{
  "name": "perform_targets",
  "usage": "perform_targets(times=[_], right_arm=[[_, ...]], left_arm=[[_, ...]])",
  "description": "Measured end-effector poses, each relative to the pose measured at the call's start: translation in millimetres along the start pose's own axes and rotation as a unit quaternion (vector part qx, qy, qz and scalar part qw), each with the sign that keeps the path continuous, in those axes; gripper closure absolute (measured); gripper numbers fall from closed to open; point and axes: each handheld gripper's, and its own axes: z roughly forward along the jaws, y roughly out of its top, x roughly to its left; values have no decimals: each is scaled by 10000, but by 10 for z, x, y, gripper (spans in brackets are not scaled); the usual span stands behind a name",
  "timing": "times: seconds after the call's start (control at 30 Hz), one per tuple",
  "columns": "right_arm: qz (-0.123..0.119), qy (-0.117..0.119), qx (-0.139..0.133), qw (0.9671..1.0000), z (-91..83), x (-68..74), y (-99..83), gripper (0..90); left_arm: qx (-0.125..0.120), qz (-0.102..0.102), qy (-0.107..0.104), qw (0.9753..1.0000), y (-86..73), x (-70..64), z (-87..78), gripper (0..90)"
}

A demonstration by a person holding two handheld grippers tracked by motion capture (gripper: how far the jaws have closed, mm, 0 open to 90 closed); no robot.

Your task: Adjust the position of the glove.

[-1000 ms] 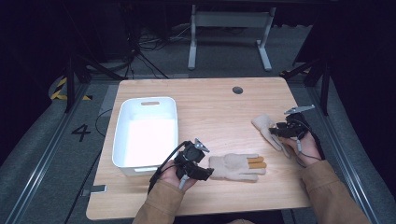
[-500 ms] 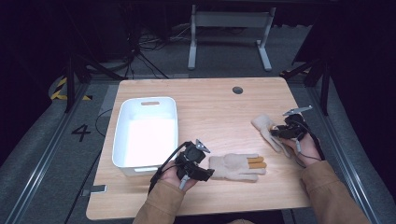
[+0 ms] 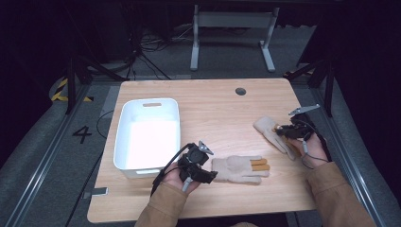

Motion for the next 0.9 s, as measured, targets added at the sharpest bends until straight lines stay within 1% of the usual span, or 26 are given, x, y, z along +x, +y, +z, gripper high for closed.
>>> perform_targets(times=[0.03, 0.07, 0.13, 0.17, 0.23, 0.27, 0.37, 0.5, 0.63, 0.73, 0.77, 0.83, 0.9], right_arm=[[-27, 30, 15, 10000, -20, 9, 8, 696], [-66, -3, -3, 10000, -39, 18, 16, 696], [-102, 11, 5, 9999, -73, 29, 29, 697], [-152, 17, -20, 9999, -125, 44, 48, 697], [-163, 53, -20, 9999, -179, 60, 70, 699], [-171, 109, -29, 9998, -209, 64, 82, 700], [-299, 177, 58, 9994, -289, 106, 120, 701], [-436, 255, 103, 9987, -367, 149, 155, 701], [-585, 356, 101, 9976, -447, 178, 181, 700], [-717, 371, 125, 9967, -505, 209, 200, 700], [-779, 381, 130, 9961, -531, 224, 208, 701], [-826, 434, 113, 9956, -568, 244, 219, 700], [-896, 494, 92, 9947, -611, 275, 234, 700]], left_arm=[[-14, -1, 8, 10000, 3, -3, 6, 402], [-14, -14, 0, 10000, 6, -6, 11, 402], [0, -5, 0, 10000, 7, -8, 14, 402], [1, 0, -3, 10000, 7, -8, 14, 402], [-6, 4, -3, 10000, 7, -9, 9, 402], [-21, -8, -8, 10000, 7, -8, 7, 402], [-17, -6, -21, 10000, 6, -4, 2, 402], [-18, -26, -19, 10000, 3, -3, -3, 402], [-17, -23, -25, 10000, 4, -5, -2, 402], [-11, -8, -23, 10000, 5, -5, 4, 402], [-15, -17, 5, 10000, 5, -6, 6, 402], [-1, -80, 27, 10000, 7, 2, 6, 402], [2, -71, 15, 10000, 6, 1, 1, 403]])
